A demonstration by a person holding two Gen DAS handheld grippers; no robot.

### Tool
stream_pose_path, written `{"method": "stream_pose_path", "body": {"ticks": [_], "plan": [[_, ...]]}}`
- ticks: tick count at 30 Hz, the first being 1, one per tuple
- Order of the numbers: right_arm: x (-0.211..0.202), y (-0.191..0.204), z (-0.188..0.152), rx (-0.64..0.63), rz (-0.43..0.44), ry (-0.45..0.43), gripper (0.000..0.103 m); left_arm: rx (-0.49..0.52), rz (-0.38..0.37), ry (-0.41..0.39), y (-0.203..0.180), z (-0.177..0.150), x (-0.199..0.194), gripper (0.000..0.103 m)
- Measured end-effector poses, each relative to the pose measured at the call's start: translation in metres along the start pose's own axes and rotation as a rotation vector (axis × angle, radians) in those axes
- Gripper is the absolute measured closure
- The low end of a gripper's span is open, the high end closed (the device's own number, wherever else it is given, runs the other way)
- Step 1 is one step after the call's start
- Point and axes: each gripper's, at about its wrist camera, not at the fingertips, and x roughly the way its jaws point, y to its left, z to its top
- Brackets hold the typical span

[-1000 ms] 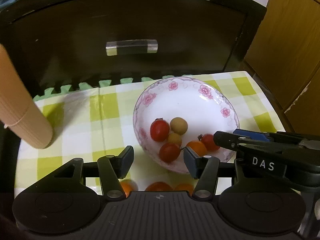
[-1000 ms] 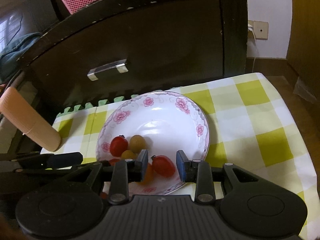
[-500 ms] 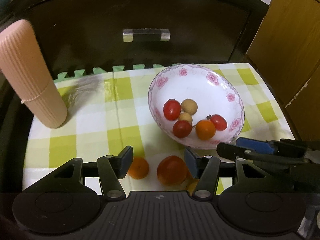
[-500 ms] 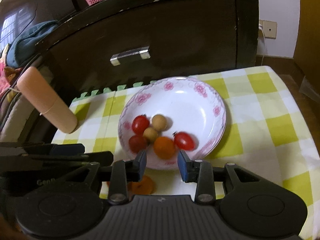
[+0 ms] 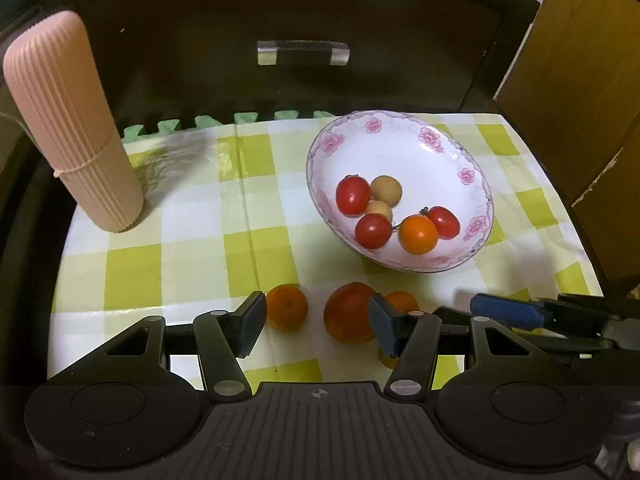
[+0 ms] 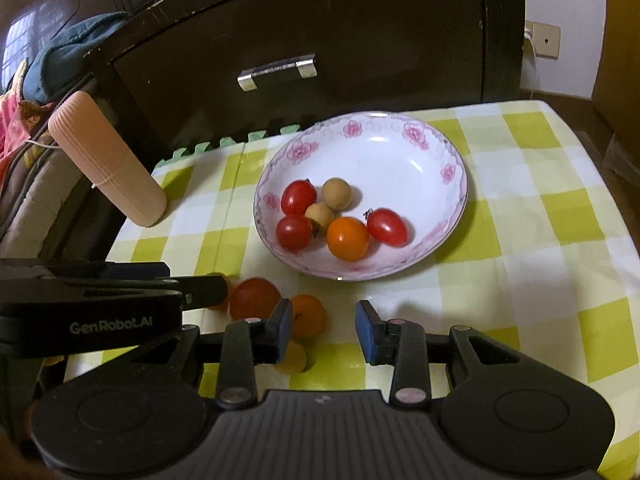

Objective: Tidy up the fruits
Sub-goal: 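Move both grippers back toward the remaining fruit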

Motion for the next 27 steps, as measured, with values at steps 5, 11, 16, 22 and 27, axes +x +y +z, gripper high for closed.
{"method": "stream_pose_path", "body": {"ticks": [5,11,16,22,27], "plan": [[0.002,0.005,-0.006,-0.017,0.013,0.017,0.067,-0.015,0.007,0.015,0.007,-0.001,0.005,0.039],[0.008,0.013,-0.013,-0.057,0.038,0.047,0.066,-0.021,0.003,0.022,0.011,0.000,0.008,0.039],[0.017,0.020,-0.018,-0.090,0.051,0.078,0.066,-0.027,-0.008,0.027,0.013,0.001,0.011,0.039],[0.028,0.023,-0.022,-0.119,0.048,0.103,0.066,-0.042,-0.025,0.039,0.018,0.002,0.022,0.041],[0.034,0.020,-0.023,-0.115,0.045,0.104,0.066,-0.070,-0.046,0.036,0.029,0.000,0.026,0.043]]}}
